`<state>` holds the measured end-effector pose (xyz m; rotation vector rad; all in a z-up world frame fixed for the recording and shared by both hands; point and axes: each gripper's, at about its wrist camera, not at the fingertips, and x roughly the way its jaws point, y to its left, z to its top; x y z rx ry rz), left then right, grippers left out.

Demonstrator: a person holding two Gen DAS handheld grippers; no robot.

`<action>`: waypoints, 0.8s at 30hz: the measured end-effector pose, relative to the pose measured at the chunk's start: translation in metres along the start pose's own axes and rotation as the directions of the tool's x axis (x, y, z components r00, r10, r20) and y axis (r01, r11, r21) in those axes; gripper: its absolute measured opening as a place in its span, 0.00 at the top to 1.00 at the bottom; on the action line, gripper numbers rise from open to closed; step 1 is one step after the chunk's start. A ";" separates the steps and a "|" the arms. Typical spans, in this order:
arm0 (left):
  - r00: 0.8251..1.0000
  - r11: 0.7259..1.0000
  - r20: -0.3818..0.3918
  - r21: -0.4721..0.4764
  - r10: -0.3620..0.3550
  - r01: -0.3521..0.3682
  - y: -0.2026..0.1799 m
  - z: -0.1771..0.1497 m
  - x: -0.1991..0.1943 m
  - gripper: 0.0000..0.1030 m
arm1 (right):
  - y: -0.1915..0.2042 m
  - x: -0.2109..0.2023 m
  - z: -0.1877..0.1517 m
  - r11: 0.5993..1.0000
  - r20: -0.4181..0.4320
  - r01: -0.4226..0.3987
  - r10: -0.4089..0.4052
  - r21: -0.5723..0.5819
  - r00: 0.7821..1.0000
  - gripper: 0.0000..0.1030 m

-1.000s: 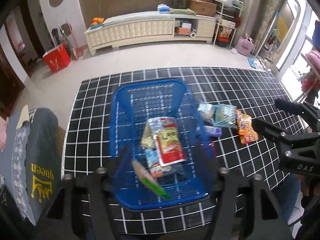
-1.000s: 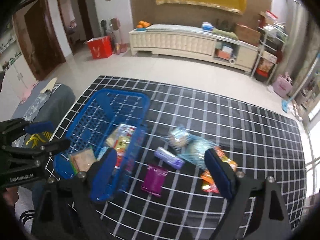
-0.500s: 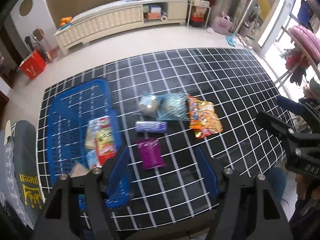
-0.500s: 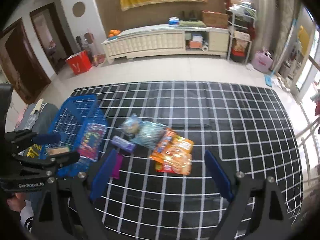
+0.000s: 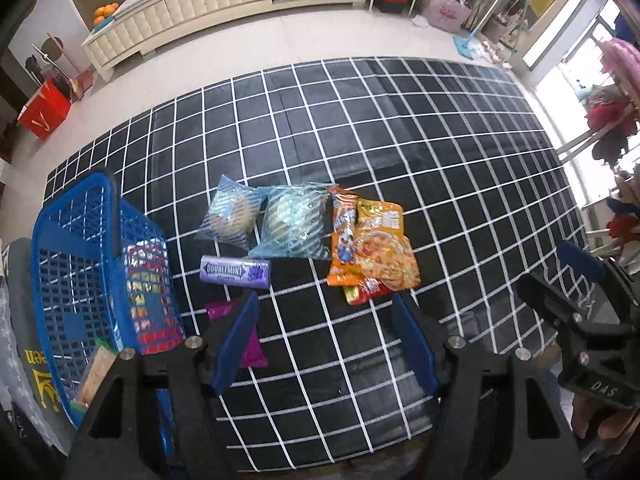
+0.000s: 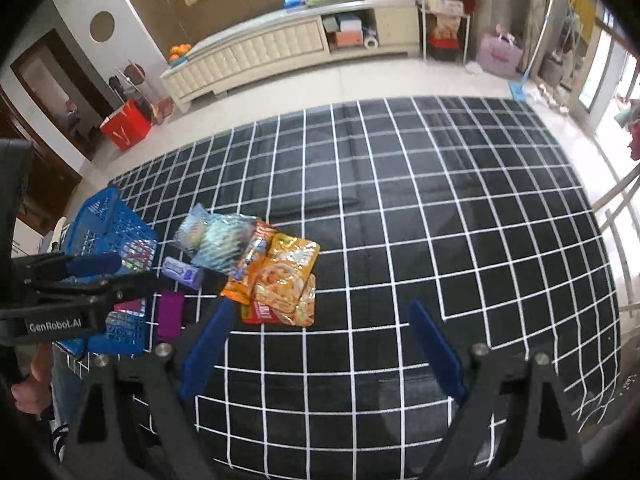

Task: Organize snacks
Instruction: 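Move both open tools from the basket toward the snacks on the mat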

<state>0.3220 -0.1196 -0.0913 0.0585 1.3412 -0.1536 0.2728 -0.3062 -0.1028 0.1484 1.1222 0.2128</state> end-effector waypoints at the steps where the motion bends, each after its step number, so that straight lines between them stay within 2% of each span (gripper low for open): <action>1: 1.000 1.000 -0.009 -0.001 0.010 -0.010 0.001 0.004 0.006 0.35 | -0.002 0.004 0.000 1.000 -0.009 -0.008 0.008 0.004 1.000 0.11; 8: 0.997 0.998 -0.076 -0.055 0.033 -0.038 0.013 0.034 0.046 0.35 | -0.012 0.048 0.014 0.998 -0.084 -0.035 0.039 0.054 0.996 0.11; 12: 0.990 0.996 -0.115 -0.031 0.081 -0.085 0.013 0.049 0.069 0.35 | -0.020 0.072 0.021 0.991 -0.112 -0.074 0.087 0.110 0.990 0.11; 14: 0.986 0.994 -0.128 -0.021 0.107 -0.111 0.015 0.054 0.081 0.35 | -0.022 0.080 0.023 0.991 -0.122 -0.071 0.085 0.117 0.989 0.11; 19: 0.981 0.993 -0.168 -0.050 0.099 -0.108 0.026 0.066 0.108 0.35 | -0.026 0.099 0.025 0.989 -0.144 -0.066 0.085 0.132 0.986 0.11; 24: 0.974 0.993 -0.198 -0.033 0.109 -0.117 0.028 0.074 0.137 0.35 | -0.030 0.111 0.021 0.989 -0.169 -0.066 0.088 0.132 0.982 0.11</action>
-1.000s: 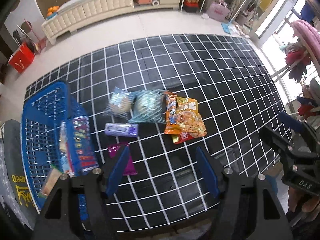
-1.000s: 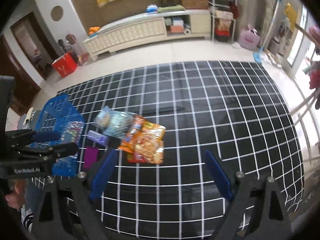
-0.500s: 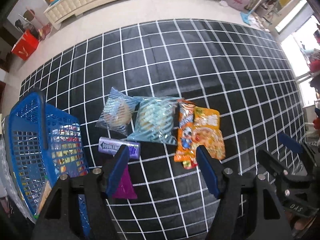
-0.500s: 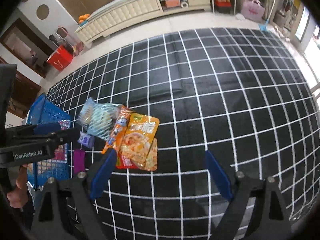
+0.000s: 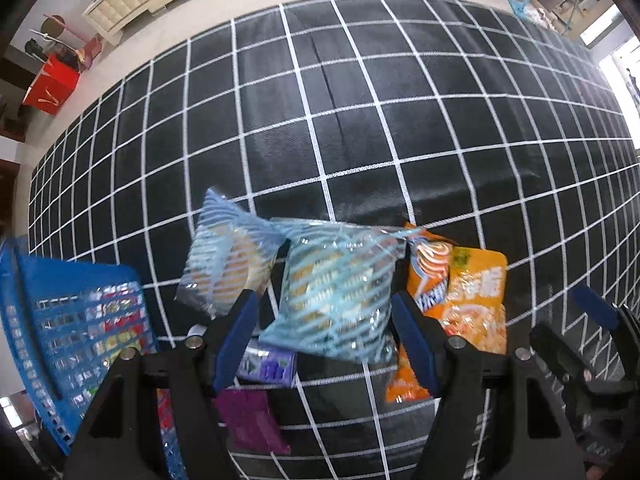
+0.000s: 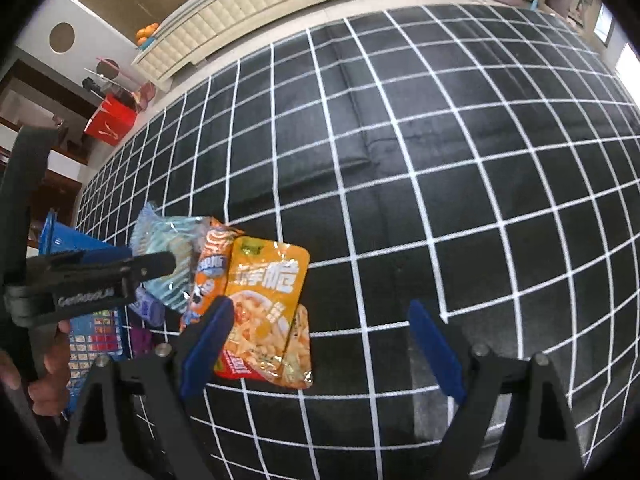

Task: Organize snacks
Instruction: 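Move both open tools from the basket toward the snacks on the mat, then grasp the blue-striped bread bag with the left tool while the right tool grasps the orange cow-print bag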

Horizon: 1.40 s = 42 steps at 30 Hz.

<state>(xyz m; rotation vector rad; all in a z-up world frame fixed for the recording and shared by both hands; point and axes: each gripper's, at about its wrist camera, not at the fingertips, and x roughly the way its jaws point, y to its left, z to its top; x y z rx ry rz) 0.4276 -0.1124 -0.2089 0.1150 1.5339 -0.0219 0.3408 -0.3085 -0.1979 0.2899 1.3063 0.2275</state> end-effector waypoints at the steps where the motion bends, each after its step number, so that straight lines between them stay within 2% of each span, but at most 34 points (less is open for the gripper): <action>1: 1.000 1.000 -0.007 0.006 0.002 -0.002 -0.001 0.001 0.005 0.35 | -0.001 0.001 -0.001 1.000 -0.002 0.000 0.000 -0.005 1.000 0.11; 6: 1.000 1.000 0.012 0.005 -0.004 0.004 -0.002 0.000 0.019 0.35 | -0.007 0.004 -0.002 1.000 -0.001 0.016 -0.016 -0.005 1.000 0.11; 8: 1.000 0.999 0.007 0.033 0.011 -0.011 -0.004 -0.002 0.025 0.36 | -0.004 0.006 -0.001 1.000 -0.001 0.016 -0.016 -0.008 1.000 0.11; 9: 1.000 0.999 0.007 0.044 0.021 -0.021 -0.007 -0.004 0.030 0.42 | -0.004 0.006 -0.002 1.000 -0.001 0.020 -0.020 -0.013 1.000 0.11; 12: 0.998 0.998 0.035 0.050 0.047 -0.049 -0.012 -0.011 0.029 0.48 | -0.002 0.005 -0.003 1.000 0.001 0.024 -0.024 -0.019 1.000 0.11; 15: 0.997 0.995 0.048 0.069 0.062 -0.066 -0.014 -0.019 0.025 0.49 | 0.003 0.002 -0.003 0.999 0.006 0.026 -0.026 -0.023 1.000 0.11; 21: 0.989 0.998 0.144 0.054 0.034 -0.042 -0.007 -0.048 -0.013 0.50 | 0.017 -0.008 -0.003 0.999 0.024 0.024 -0.023 -0.043 0.999 0.11; 29: 0.950 0.999 0.313 0.047 0.005 -0.021 0.026 -0.078 -0.092 0.50 | 0.057 -0.010 -0.002 0.992 0.054 0.010 -0.003 -0.127 0.999 0.12; 32: 0.933 0.999 0.359 0.029 0.002 -0.013 0.037 -0.084 -0.111 0.50 | 0.075 -0.001 -0.002 0.989 0.043 0.001 0.005 -0.151 0.999 0.20; 33: 0.928 0.999 0.372 0.030 0.007 -0.020 0.039 -0.090 -0.116 0.50 | 0.079 0.004 -0.001 0.988 0.031 0.001 0.004 -0.157 1.000 0.26; 36: 0.901 0.997 0.430 0.033 0.052 -0.074 0.049 -0.099 -0.123 0.50 | 0.094 0.024 0.002 0.983 -0.003 0.025 -0.026 -0.183 1.000 0.36; 37: 0.898 0.996 0.434 0.024 0.068 -0.087 0.052 -0.101 -0.123 0.50 | 0.099 0.030 0.002 0.981 -0.012 0.040 -0.043 -0.191 0.999 0.39; 40: 0.904 0.998 0.424 0.007 0.054 -0.064 0.069 -0.101 -0.116 0.50 | 0.109 0.047 0.001 0.977 -0.035 0.066 -0.075 -0.202 0.997 0.41; 42: 0.907 0.999 0.420 0.005 0.039 -0.046 0.073 -0.105 -0.118 0.50 | 0.118 0.058 -0.003 0.968 -0.040 0.112 -0.124 -0.225 0.991 0.50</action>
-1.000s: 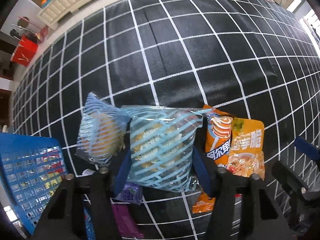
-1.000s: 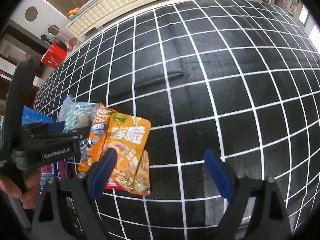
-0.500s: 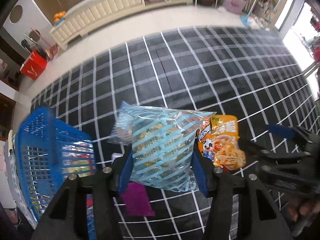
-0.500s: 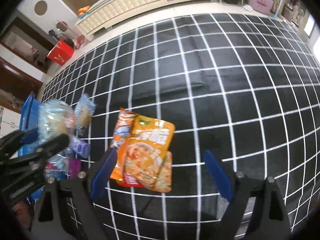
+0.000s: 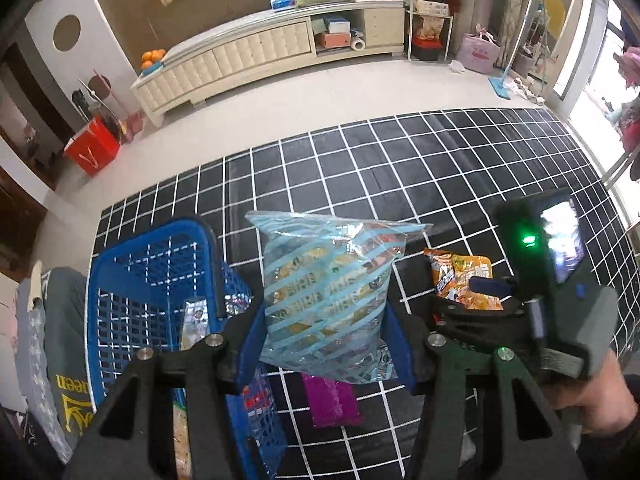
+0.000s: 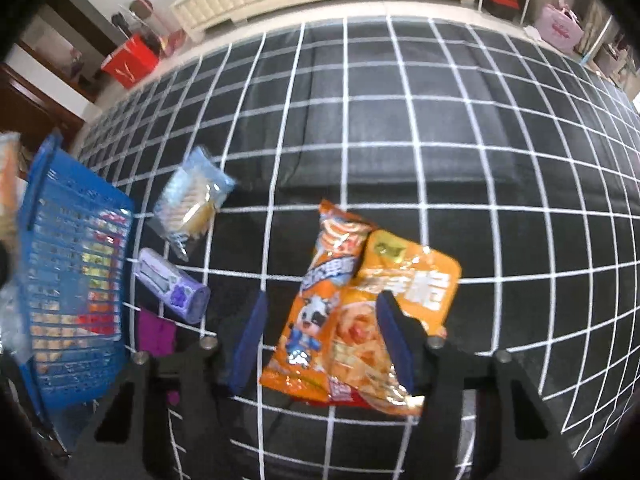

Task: Organize snacks
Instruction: 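Grasp the blue-striped bread bag with the left tool while the right tool grasps the orange cow-print bag, then carry both bags over the basket and release them with both tools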

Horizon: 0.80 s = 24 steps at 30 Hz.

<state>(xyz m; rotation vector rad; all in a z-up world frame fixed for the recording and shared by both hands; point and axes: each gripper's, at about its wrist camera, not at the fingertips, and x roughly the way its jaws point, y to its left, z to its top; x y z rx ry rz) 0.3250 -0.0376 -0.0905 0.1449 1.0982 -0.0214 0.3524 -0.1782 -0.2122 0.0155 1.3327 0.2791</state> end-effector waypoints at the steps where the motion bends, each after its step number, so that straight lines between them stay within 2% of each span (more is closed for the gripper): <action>1: 1.000 1.000 0.002 -0.003 -0.011 0.011 -0.001 -0.001 0.001 0.50 | 0.006 0.004 0.000 0.999 0.001 0.022 -0.022 -0.025 1.000 0.55; 3: 1.000 1.000 0.009 -0.001 -0.027 0.027 0.001 -0.002 0.001 0.50 | 0.013 0.012 0.001 0.998 -0.020 0.036 -0.037 -0.041 0.999 0.57; 4: 1.000 1.000 0.009 0.001 -0.030 0.030 0.002 -0.002 0.001 0.50 | 0.018 0.012 0.001 0.995 -0.001 0.071 -0.072 -0.063 0.997 0.66; 5: 0.999 1.000 0.008 -0.001 -0.031 0.031 0.003 -0.002 0.002 0.50 | 0.022 0.014 0.000 0.993 -0.001 0.091 -0.091 -0.075 0.996 0.70; 7: 0.999 0.999 0.006 -0.005 -0.038 0.038 0.003 -0.004 0.001 0.50 | 0.025 0.013 -0.004 0.993 0.008 0.078 -0.078 -0.085 0.997 0.80; 8: 0.999 0.999 0.008 -0.006 -0.040 0.040 0.004 -0.005 0.000 0.50 | 0.026 0.010 -0.006 0.994 0.013 0.070 -0.069 -0.084 0.998 0.82; 14: 0.999 0.999 0.027 0.008 -0.036 0.036 0.000 -0.017 -0.009 0.50 | 0.028 -0.037 -0.028 0.994 0.127 0.066 -0.054 -0.088 0.990 0.83; 24: 0.993 0.997 0.091 0.009 -0.077 0.076 -0.004 -0.037 -0.046 0.50 | 0.045 -0.108 -0.053 0.990 0.232 0.069 -0.040 -0.119 0.972 0.83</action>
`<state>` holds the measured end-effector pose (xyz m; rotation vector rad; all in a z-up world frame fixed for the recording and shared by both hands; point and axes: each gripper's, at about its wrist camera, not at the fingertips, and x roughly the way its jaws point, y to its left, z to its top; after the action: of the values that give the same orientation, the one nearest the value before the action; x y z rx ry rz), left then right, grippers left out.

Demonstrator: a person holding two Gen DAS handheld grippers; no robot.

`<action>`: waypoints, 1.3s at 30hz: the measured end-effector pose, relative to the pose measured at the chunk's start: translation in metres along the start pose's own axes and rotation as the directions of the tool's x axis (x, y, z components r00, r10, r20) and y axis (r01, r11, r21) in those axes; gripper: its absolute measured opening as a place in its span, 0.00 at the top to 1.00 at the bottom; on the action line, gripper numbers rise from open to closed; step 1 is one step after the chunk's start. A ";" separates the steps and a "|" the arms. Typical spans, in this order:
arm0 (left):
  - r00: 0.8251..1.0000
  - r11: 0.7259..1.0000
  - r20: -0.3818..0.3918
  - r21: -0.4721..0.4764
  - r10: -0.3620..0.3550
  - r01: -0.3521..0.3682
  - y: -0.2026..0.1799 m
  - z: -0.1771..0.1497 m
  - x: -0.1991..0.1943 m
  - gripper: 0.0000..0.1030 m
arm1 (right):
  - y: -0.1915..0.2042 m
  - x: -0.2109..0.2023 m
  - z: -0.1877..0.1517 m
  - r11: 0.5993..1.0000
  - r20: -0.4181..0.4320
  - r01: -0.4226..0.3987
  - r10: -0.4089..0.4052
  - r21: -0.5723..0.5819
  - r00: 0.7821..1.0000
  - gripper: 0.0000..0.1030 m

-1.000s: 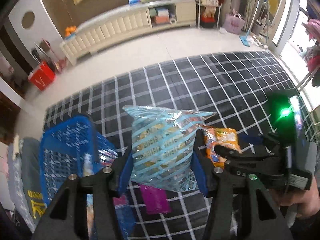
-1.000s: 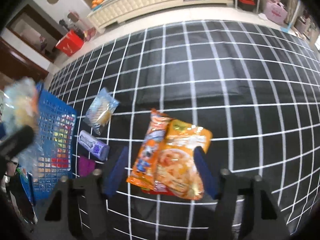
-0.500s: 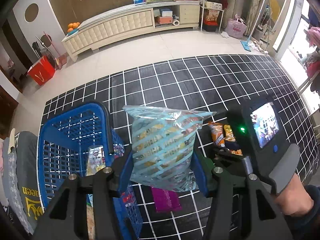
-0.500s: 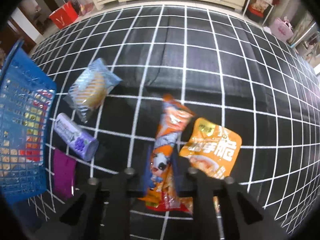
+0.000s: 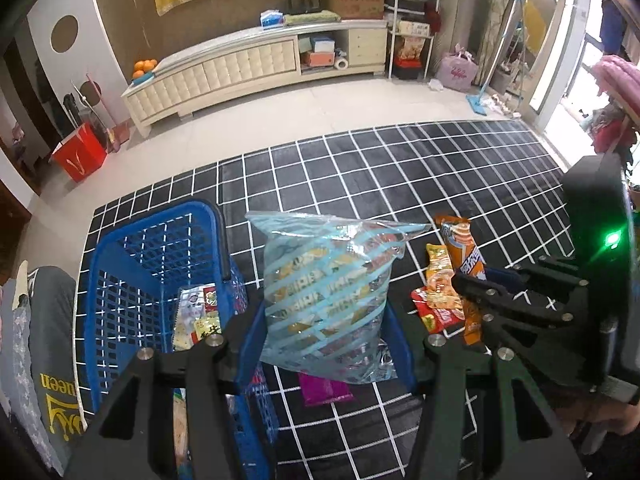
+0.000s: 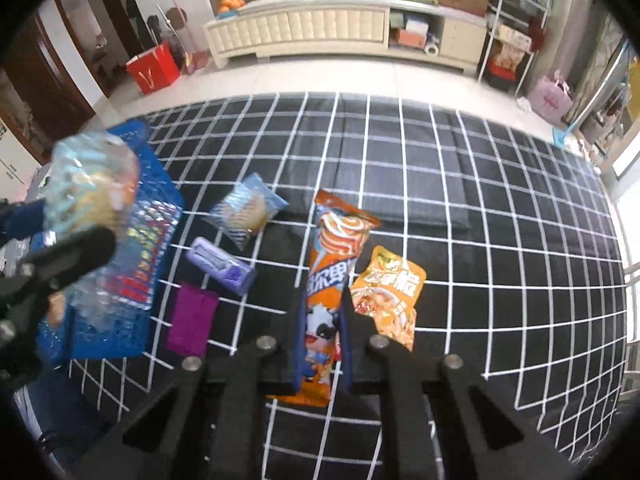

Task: Organize snacks
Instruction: 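Carry both bags over the basket and release them with both tools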

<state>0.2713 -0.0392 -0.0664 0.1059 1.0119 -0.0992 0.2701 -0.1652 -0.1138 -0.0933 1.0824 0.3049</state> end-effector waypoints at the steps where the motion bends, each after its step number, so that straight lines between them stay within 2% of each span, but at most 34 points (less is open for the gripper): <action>1: 1.000 1.000 0.011 0.002 -0.002 0.002 0.000 -0.002 -0.007 0.50 | 0.004 -0.009 -0.001 1.000 0.007 -0.010 0.010 0.001 1.000 0.83; 14: 0.994 1.000 0.110 -0.012 -0.002 0.004 0.037 -0.034 -0.081 0.50 | 0.053 -0.091 -0.011 0.998 0.115 -0.029 0.035 -0.055 0.993 0.83; 24: 0.990 0.996 0.137 -0.081 -0.016 0.028 0.087 -0.063 -0.126 0.49 | 0.116 -0.124 -0.010 0.985 0.194 -0.067 0.098 -0.162 0.976 0.83; 32: 0.987 0.992 0.156 -0.123 0.023 -0.004 0.130 -0.081 -0.145 0.49 | 0.164 -0.124 -0.001 0.963 0.223 -0.105 0.162 -0.248 0.961 0.83; 39: 0.994 0.990 0.105 -0.141 0.019 -0.004 0.163 -0.080 -0.118 0.49 | 0.189 -0.088 0.021 0.956 0.174 -0.126 0.176 -0.264 0.969 0.83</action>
<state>0.1631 0.1368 -0.0014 -0.0220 0.9094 -0.0220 0.1953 0.0021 -0.0131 -0.2031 0.8519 0.5787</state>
